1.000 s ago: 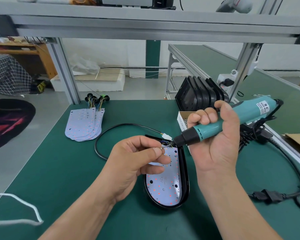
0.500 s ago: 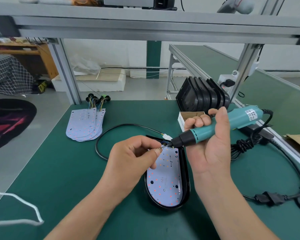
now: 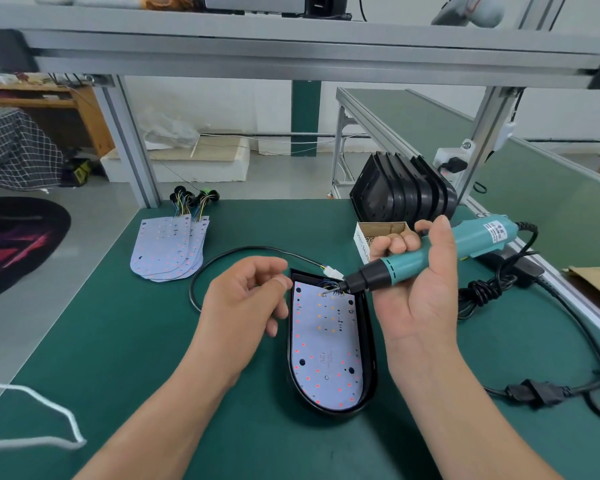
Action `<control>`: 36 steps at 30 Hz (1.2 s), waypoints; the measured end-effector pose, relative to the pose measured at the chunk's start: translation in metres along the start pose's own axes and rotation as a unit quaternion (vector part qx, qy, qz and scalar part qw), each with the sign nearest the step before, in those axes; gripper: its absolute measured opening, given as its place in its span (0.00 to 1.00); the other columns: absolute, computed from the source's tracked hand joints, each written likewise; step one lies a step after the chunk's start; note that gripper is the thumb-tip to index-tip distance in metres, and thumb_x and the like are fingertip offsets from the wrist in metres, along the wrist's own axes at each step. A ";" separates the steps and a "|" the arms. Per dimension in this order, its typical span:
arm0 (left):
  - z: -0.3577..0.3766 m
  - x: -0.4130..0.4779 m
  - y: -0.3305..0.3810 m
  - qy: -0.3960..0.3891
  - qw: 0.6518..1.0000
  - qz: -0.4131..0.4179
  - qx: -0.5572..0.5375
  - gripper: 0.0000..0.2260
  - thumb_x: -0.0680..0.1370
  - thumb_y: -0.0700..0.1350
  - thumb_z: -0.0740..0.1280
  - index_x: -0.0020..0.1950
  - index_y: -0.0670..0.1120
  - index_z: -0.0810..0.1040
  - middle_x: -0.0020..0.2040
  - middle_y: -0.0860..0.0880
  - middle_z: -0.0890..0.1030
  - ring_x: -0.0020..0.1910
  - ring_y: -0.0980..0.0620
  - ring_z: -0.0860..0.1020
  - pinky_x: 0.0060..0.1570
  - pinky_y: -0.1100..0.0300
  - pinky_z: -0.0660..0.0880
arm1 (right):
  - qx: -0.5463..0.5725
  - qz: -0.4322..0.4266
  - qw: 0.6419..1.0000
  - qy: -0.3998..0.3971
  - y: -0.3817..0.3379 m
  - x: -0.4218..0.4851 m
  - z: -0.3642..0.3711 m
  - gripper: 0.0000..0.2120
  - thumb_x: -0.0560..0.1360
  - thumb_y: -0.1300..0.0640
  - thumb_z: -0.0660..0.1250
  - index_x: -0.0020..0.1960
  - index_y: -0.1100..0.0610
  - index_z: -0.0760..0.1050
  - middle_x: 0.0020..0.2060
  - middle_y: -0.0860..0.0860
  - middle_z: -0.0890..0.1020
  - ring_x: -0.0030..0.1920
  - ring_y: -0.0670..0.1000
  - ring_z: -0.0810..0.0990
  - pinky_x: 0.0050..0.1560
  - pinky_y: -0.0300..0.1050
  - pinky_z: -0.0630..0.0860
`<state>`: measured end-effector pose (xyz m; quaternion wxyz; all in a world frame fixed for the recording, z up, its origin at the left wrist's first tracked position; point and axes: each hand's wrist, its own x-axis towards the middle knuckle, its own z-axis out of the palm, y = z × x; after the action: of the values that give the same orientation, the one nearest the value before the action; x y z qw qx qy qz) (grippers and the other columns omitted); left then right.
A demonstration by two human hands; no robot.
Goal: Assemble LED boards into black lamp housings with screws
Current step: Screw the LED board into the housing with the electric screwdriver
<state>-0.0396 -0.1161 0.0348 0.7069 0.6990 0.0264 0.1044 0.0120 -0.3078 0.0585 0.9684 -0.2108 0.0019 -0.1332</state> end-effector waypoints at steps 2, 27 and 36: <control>-0.001 -0.001 -0.001 -0.006 0.998 0.032 0.048 0.12 0.80 0.39 0.72 0.54 0.57 0.85 0.41 0.54 0.84 0.35 0.55 0.77 0.33 0.64 0.74 | 0.000 0.000 1.000 -0.001 0.000 0.000 0.001 0.10 0.82 0.51 0.70 0.46 0.55 0.75 0.35 0.49 0.70 0.34 0.48 0.71 0.47 0.45 0.78; 0.012 -0.015 -0.002 -0.070 0.987 0.071 0.125 0.11 0.78 0.46 0.78 0.50 0.65 0.89 0.47 0.60 0.85 0.50 0.61 0.83 0.48 0.74 0.73 | -0.025 -0.007 0.998 -0.063 0.002 -0.007 0.003 0.10 0.82 0.51 0.70 0.44 0.54 0.78 0.34 0.48 0.71 0.34 0.47 0.72 0.46 0.45 0.79; 0.010 -0.014 -0.006 -0.069 0.967 0.094 0.229 0.05 0.77 0.56 0.73 0.48 0.69 0.86 0.46 0.59 0.79 0.48 0.58 0.80 0.44 0.65 0.71 | -0.068 -0.026 0.987 -0.146 0.002 -0.015 0.007 0.07 0.84 0.50 0.66 0.52 0.54 0.76 0.35 0.48 0.72 0.36 0.48 0.73 0.48 0.46 0.79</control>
<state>-0.0510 -0.1287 0.0280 0.5154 0.8470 -0.0645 0.1130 -0.0011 -0.2991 0.0632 0.9379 -0.2931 -0.1364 -0.1260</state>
